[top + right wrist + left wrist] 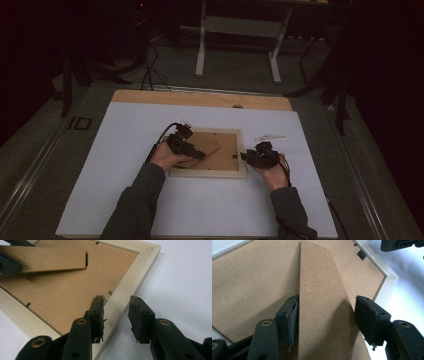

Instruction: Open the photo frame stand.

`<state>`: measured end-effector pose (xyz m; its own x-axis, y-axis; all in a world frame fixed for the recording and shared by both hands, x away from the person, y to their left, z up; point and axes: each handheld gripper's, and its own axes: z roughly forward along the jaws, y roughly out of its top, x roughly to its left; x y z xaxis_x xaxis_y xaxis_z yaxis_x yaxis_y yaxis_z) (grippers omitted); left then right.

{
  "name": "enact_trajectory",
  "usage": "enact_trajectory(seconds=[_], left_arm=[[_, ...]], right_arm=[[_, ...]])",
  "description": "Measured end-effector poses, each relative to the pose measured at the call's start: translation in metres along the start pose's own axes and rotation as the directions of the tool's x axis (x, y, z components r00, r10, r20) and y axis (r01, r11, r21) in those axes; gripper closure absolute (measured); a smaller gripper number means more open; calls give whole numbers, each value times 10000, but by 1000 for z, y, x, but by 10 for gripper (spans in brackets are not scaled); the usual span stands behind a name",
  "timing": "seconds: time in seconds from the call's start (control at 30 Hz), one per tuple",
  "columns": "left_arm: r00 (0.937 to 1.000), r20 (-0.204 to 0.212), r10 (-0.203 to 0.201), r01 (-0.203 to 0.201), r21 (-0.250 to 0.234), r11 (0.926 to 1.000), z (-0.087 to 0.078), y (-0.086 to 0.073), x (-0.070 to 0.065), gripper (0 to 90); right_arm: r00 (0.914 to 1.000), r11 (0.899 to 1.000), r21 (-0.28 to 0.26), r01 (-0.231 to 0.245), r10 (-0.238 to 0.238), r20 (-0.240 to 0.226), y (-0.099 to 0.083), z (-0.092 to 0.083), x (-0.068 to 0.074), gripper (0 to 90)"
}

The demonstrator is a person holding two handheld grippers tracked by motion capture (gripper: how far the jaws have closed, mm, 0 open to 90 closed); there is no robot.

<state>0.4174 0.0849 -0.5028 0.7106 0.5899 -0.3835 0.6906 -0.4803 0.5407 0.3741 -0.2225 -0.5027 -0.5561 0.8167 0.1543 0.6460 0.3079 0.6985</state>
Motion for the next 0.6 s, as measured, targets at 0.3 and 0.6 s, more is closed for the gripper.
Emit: enact_trajectory(seconds=[0.3,0.6], left_arm=[[9993,-300,212,-204,288,9994,2,1,-2,424],[9976,-552,427,-412,278,9988,1,1,-6,426]], right_arm=[[10000,10000,-26,49,-49,-12,5,0,1,639],[10000,10000,48,24,-24,40,8,2,-2,636]])
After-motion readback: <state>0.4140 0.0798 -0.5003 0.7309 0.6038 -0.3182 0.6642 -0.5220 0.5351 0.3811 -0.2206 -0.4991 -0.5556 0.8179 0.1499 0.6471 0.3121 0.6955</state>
